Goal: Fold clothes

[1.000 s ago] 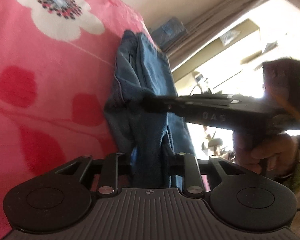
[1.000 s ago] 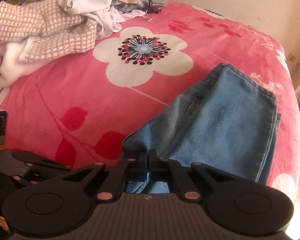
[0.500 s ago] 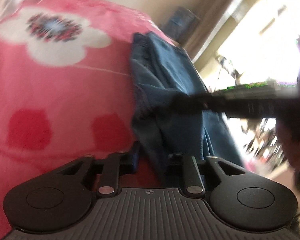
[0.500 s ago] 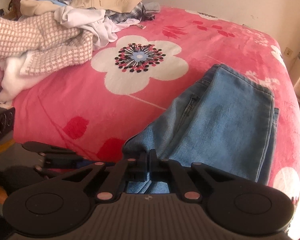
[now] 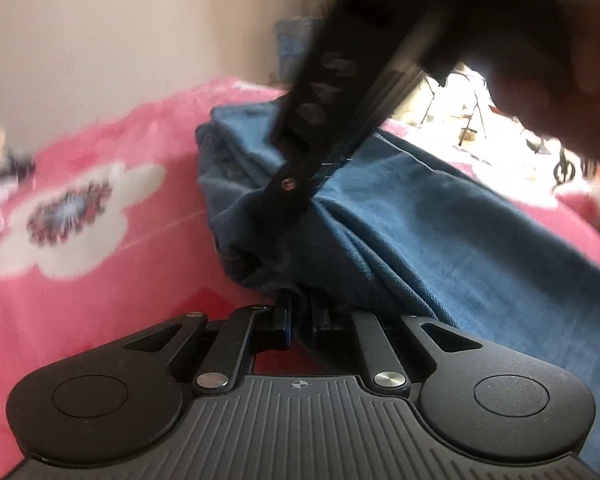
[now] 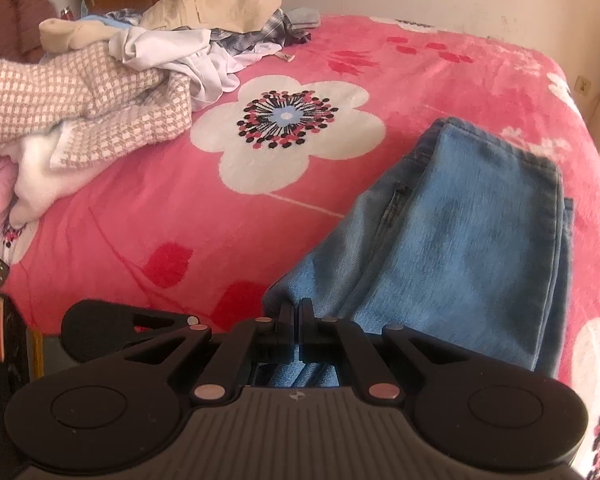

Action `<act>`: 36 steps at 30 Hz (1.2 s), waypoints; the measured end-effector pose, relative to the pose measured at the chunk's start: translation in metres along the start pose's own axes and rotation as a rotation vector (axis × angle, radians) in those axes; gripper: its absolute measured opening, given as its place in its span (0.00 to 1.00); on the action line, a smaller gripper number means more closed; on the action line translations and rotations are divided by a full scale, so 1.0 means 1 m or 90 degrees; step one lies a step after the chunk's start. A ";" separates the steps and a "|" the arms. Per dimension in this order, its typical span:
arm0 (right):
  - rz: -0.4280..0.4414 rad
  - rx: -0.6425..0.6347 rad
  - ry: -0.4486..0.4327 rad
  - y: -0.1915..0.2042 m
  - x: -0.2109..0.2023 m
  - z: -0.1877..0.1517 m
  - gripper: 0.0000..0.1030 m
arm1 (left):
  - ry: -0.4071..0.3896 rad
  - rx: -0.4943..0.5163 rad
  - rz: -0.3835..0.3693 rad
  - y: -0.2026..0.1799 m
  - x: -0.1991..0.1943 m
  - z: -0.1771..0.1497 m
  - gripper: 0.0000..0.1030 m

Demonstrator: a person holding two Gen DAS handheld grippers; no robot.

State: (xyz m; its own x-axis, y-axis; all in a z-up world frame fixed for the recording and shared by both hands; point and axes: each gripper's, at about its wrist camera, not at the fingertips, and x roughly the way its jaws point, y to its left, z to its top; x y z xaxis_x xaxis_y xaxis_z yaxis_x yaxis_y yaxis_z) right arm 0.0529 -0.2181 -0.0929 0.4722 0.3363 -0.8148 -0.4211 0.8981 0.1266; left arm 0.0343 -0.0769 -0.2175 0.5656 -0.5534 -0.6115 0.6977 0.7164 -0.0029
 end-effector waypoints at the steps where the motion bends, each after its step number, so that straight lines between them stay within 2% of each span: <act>1: 0.004 0.008 -0.001 -0.002 0.000 0.001 0.00 | 0.008 -0.037 -0.001 0.009 -0.004 0.001 0.12; 3: 0.017 0.035 0.002 -0.008 0.001 0.002 0.01 | 0.019 -0.107 -0.001 0.026 -0.013 0.002 0.12; 5: 0.031 0.063 0.006 -0.014 0.002 0.003 0.01 | 0.001 -0.165 -0.015 0.040 -0.029 0.000 0.11; 8: 0.056 0.107 0.013 -0.023 0.004 0.003 0.01 | -0.034 -0.215 -0.083 0.048 -0.046 0.000 0.12; 11: 0.071 0.130 0.014 -0.028 0.004 0.003 0.01 | -0.032 -0.276 -0.162 0.047 -0.038 0.009 0.16; 16: 0.075 0.127 0.010 -0.028 0.002 0.002 0.01 | -0.004 -0.318 -0.202 0.041 -0.016 0.005 0.26; 19: 0.081 0.129 0.008 -0.028 0.002 0.002 0.01 | 0.003 -0.376 -0.233 0.050 -0.007 0.001 0.26; 23: 0.101 0.147 -0.001 -0.032 0.003 0.001 0.01 | 0.010 -0.456 -0.309 0.065 0.008 -0.005 0.26; 25: 0.114 0.163 -0.003 -0.034 0.006 0.001 0.01 | 0.022 -0.529 -0.354 0.076 0.021 -0.015 0.26; 27: 0.133 0.184 -0.004 -0.038 0.010 -0.001 0.04 | 0.031 -0.632 -0.405 0.089 0.033 -0.031 0.26; 30: 0.164 0.229 -0.014 -0.050 0.009 -0.004 0.05 | 0.021 -0.749 -0.459 0.100 0.038 -0.053 0.25; 32: 0.177 0.251 -0.047 -0.058 0.000 -0.006 0.05 | 0.013 -0.776 -0.470 0.102 0.036 -0.059 0.25; 36: 0.193 0.248 -0.089 -0.065 -0.018 -0.011 0.05 | 0.007 -0.788 -0.475 0.101 0.032 -0.064 0.25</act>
State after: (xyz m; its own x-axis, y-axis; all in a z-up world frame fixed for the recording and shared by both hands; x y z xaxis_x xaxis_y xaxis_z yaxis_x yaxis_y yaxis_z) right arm 0.0633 -0.2860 -0.0932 0.4835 0.6087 -0.6291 -0.2471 0.7843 0.5690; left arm 0.0946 0.0051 -0.2880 0.2383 -0.9567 -0.1669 -0.0009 0.1717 -0.9852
